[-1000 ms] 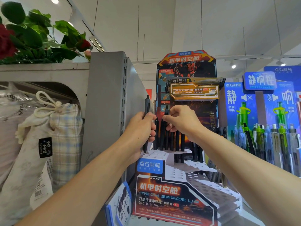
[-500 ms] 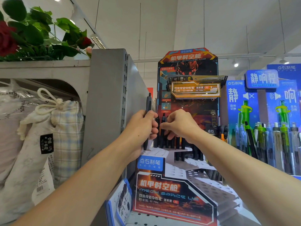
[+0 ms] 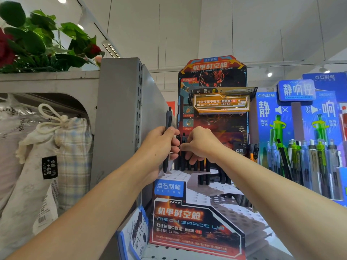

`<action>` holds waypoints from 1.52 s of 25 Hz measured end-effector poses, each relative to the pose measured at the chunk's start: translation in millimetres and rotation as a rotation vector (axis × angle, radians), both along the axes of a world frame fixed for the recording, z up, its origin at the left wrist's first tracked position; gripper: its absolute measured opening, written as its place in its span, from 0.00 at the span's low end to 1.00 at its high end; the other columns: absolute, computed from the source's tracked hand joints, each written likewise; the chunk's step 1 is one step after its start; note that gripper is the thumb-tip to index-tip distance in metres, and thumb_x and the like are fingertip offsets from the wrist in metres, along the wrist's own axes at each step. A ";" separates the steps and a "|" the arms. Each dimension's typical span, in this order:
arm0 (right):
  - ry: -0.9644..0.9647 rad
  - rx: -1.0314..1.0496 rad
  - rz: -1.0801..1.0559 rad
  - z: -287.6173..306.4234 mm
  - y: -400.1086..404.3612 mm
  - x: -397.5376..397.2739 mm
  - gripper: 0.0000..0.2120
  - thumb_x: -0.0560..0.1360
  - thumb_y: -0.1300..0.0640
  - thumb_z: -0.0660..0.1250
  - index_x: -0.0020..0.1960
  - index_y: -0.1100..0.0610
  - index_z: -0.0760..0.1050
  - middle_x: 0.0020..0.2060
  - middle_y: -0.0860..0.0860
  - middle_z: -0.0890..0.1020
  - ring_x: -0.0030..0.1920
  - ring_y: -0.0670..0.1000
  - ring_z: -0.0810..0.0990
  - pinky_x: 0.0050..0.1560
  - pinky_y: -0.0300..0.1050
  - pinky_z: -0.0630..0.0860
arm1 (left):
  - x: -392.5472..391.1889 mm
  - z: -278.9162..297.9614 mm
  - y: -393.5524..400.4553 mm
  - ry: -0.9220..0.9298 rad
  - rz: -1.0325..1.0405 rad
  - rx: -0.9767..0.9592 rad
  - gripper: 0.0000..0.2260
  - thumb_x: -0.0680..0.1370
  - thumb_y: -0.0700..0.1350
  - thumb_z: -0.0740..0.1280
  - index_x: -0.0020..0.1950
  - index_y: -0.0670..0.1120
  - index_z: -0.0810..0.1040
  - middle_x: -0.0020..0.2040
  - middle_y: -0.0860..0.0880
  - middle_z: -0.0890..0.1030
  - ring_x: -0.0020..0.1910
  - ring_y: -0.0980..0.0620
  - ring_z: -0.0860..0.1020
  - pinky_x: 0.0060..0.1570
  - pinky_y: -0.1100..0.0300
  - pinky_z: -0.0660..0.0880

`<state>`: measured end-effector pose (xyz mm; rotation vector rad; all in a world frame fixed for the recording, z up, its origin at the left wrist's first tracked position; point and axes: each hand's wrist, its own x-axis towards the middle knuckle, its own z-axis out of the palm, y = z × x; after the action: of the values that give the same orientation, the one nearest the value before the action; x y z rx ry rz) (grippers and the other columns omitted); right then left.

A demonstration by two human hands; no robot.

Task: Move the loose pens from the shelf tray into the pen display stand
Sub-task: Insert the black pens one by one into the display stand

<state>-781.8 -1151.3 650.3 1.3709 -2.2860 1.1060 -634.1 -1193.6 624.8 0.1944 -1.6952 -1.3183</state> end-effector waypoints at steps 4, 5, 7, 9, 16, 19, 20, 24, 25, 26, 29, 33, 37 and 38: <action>0.017 0.024 0.015 3.0 2.1 1.3 0.12 0.79 0.53 0.71 0.49 0.63 0.80 0.33 0.53 0.87 0.33 0.51 0.87 0.32 0.42 0.79 | 1.5 -0.3 -1.0 -0.009 0.006 -0.017 0.09 0.85 0.46 0.59 0.54 0.46 0.78 0.40 0.48 0.76 0.35 0.55 0.75 0.32 0.66 0.77; 0.025 0.044 0.016 3.1 3.4 1.1 0.12 0.79 0.52 0.71 0.48 0.63 0.81 0.33 0.53 0.87 0.33 0.51 0.87 0.33 0.43 0.79 | 1.6 -0.7 -1.3 -0.012 0.008 -0.032 0.09 0.85 0.46 0.59 0.55 0.47 0.78 0.40 0.47 0.77 0.36 0.54 0.76 0.33 0.67 0.77; 0.117 0.063 -0.034 4.4 7.5 1.0 0.14 0.78 0.48 0.70 0.46 0.60 0.81 0.32 0.51 0.87 0.31 0.49 0.86 0.38 0.45 0.83 | 2.0 -1.0 -1.4 -0.015 0.007 -0.062 0.09 0.85 0.48 0.59 0.56 0.48 0.79 0.40 0.48 0.77 0.36 0.55 0.76 0.33 0.67 0.77; 0.142 -0.091 0.040 6.1 13.3 0.6 0.15 0.79 0.45 0.69 0.44 0.57 0.81 0.32 0.49 0.85 0.29 0.47 0.82 0.34 0.41 0.81 | 2.4 -0.9 -0.7 -0.022 -0.003 -0.072 0.10 0.85 0.50 0.60 0.56 0.50 0.80 0.39 0.49 0.78 0.36 0.56 0.77 0.33 0.68 0.78; -0.384 -0.145 0.783 14.8 37.6 -0.3 0.14 0.85 0.51 0.60 0.59 0.57 0.82 0.35 0.49 0.79 0.41 0.50 0.76 0.48 0.50 0.71 | -6.2 -2.2 6.5 -0.093 -0.083 -0.081 0.15 0.84 0.54 0.58 0.56 0.49 0.81 0.41 0.50 0.82 0.39 0.55 0.79 0.43 0.60 0.79; -0.481 -0.081 0.943 12.4 43.5 -5.0 0.16 0.86 0.53 0.59 0.67 0.60 0.77 0.33 0.56 0.75 0.37 0.54 0.75 0.48 0.51 0.71 | -10.2 -0.9 8.2 -0.108 -0.102 -0.085 0.18 0.85 0.55 0.56 0.54 0.46 0.82 0.41 0.50 0.83 0.42 0.54 0.80 0.46 0.57 0.76; -0.507 -0.086 0.972 11.9 45.1 -5.3 0.16 0.85 0.53 0.60 0.66 0.60 0.78 0.33 0.57 0.73 0.36 0.55 0.74 0.46 0.51 0.72 | -11.0 -0.4 8.6 -0.106 -0.128 -0.084 0.18 0.85 0.55 0.56 0.55 0.47 0.82 0.41 0.50 0.84 0.42 0.54 0.80 0.47 0.57 0.76; -0.551 -0.184 0.900 16.1 44.6 -7.8 0.07 0.77 0.54 0.71 0.50 0.56 0.84 0.39 0.57 0.76 0.36 0.51 0.75 0.40 0.44 0.73 | -10.3 -0.2 10.2 -0.156 -0.119 -0.093 0.19 0.84 0.57 0.56 0.57 0.49 0.82 0.47 0.51 0.87 0.48 0.54 0.83 0.51 0.58 0.78; -0.559 -0.215 0.853 16.8 43.5 -9.4 0.05 0.75 0.54 0.73 0.46 0.55 0.85 0.40 0.55 0.79 0.36 0.48 0.76 0.39 0.42 0.73 | -9.2 -1.1 10.4 -0.206 -0.062 -0.132 0.17 0.84 0.57 0.58 0.58 0.49 0.82 0.49 0.51 0.86 0.51 0.53 0.83 0.53 0.58 0.79; -0.574 -0.257 0.808 17.2 42.4 -11.6 0.04 0.74 0.55 0.74 0.45 0.55 0.84 0.38 0.52 0.81 0.35 0.46 0.77 0.38 0.41 0.73 | -7.5 -1.8 10.6 -0.266 0.012 -0.198 0.16 0.83 0.57 0.59 0.60 0.50 0.81 0.51 0.51 0.85 0.53 0.53 0.82 0.56 0.56 0.78; -0.594 -0.388 0.647 15.7 41.8 -20.9 0.08 0.74 0.56 0.74 0.51 0.58 0.80 0.37 0.51 0.82 0.34 0.46 0.78 0.39 0.42 0.76 | 6.5 -5.7 14.3 -0.377 0.243 -0.487 0.11 0.82 0.56 0.64 0.61 0.54 0.79 0.54 0.56 0.81 0.53 0.58 0.79 0.56 0.59 0.77; -0.487 -0.437 0.497 5.2 41.5 -22.2 0.09 0.76 0.58 0.74 0.51 0.61 0.78 0.47 0.60 0.83 0.44 0.55 0.82 0.39 0.43 0.82 | 45.0 -31.5 42.9 -0.243 0.172 -0.787 0.04 0.78 0.56 0.68 0.50 0.60 0.81 0.47 0.63 0.81 0.48 0.67 0.78 0.44 0.74 0.75; -0.339 -0.484 0.379 0.9 38.6 -16.2 0.09 0.75 0.60 0.75 0.51 0.62 0.77 0.48 0.58 0.85 0.41 0.52 0.86 0.44 0.49 0.86 | 59.1 -74.2 59.8 -0.326 0.028 -0.850 0.06 0.77 0.54 0.71 0.53 0.60 0.81 0.49 0.64 0.78 0.49 0.67 0.76 0.48 0.72 0.73; -0.303 -0.481 0.349 0.2 37.0 -14.9 0.09 0.75 0.60 0.75 0.51 0.61 0.77 0.46 0.57 0.85 0.41 0.52 0.86 0.45 0.50 0.86 | 57.3 -82.0 59.5 -0.384 0.015 -0.859 0.08 0.76 0.55 0.71 0.55 0.62 0.80 0.49 0.64 0.77 0.49 0.68 0.75 0.49 0.72 0.73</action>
<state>-796.7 -1114.2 650.5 1.5025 -1.7997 1.9383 -576.8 -1134.0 542.8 -0.0528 -2.4248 -0.4592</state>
